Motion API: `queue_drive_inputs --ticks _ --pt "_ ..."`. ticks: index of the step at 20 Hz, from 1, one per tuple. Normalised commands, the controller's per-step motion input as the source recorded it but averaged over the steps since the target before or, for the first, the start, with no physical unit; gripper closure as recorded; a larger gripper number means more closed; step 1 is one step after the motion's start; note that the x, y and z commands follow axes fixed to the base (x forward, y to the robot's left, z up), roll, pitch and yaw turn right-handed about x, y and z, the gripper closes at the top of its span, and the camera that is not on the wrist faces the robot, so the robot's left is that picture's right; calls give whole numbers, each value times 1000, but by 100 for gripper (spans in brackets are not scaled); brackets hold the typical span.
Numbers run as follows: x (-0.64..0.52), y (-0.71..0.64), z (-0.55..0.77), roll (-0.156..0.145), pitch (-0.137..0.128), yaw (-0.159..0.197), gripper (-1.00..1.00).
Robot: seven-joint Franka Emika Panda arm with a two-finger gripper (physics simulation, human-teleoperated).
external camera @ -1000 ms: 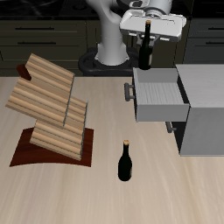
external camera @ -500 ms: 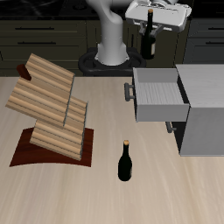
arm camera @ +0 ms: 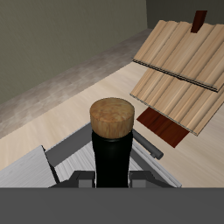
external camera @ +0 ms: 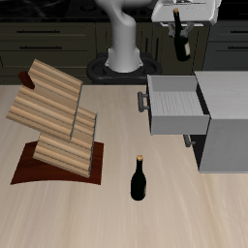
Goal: Place the wine bottle from the drawer onto the top layer of the wine rack
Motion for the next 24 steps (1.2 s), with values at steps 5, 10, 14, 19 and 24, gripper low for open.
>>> queue_drive_inputs --ticks 5,10,14,19,24 --pt "-61 232 27 200 74 -34 100" --pt "-101 332 75 227 72 -52 100" --pt "-125 314 90 170 30 4 100" --pt "44 41 202 67 9 -48 100" --pt "44 7 193 8 -6 -31 100"
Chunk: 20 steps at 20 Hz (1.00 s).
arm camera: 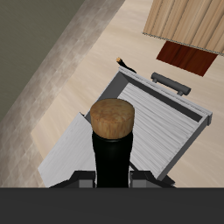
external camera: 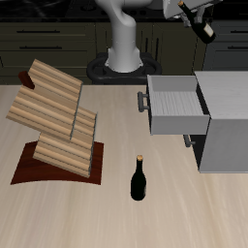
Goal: Place the wine bottle from the drawer onto the top layer of the wine rack
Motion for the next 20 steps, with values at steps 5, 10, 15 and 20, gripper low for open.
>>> queue_drive_inputs --ticks 5,10,15,20 --pt "148 39 144 -21 5 16 100" --pt "150 -70 194 -23 5 -3 100" --pt "153 -79 210 -14 9 -12 100" --pt "221 -173 166 -61 0 -47 100"
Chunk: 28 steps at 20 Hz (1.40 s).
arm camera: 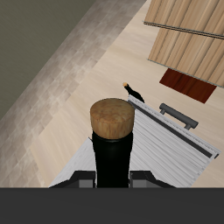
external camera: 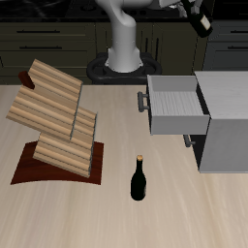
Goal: Place the wine bottle from the drawer onto the top layer of the wine rack
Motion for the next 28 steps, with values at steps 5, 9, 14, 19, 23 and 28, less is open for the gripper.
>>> queue_drive_inputs --ticks 5,9,14,19,23,28 --pt "211 -194 96 -46 9 -84 100" --pt "154 -187 31 -44 0 -75 100" --pt "120 -143 59 -37 4 -65 100" --pt "77 -209 156 -41 -21 -78 100" --pt "103 -242 100 -50 -12 -107 100" --pt "172 -142 -15 -33 23 -83 100"
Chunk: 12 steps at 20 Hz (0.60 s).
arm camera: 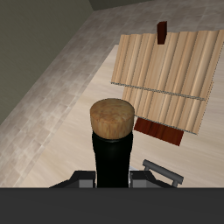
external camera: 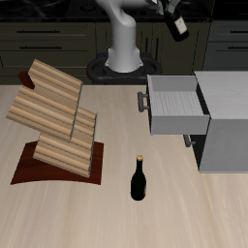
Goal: Place the wine bottle from the drawer onto the top layer of the wine rack
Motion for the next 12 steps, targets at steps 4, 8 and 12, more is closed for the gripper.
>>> queue_drive_inputs --ticks 4,8,12 --pt "82 3 -26 3 27 -31 100" --pt "368 -238 -17 -68 54 -65 100" --pt "250 -185 28 -65 23 -29 100"
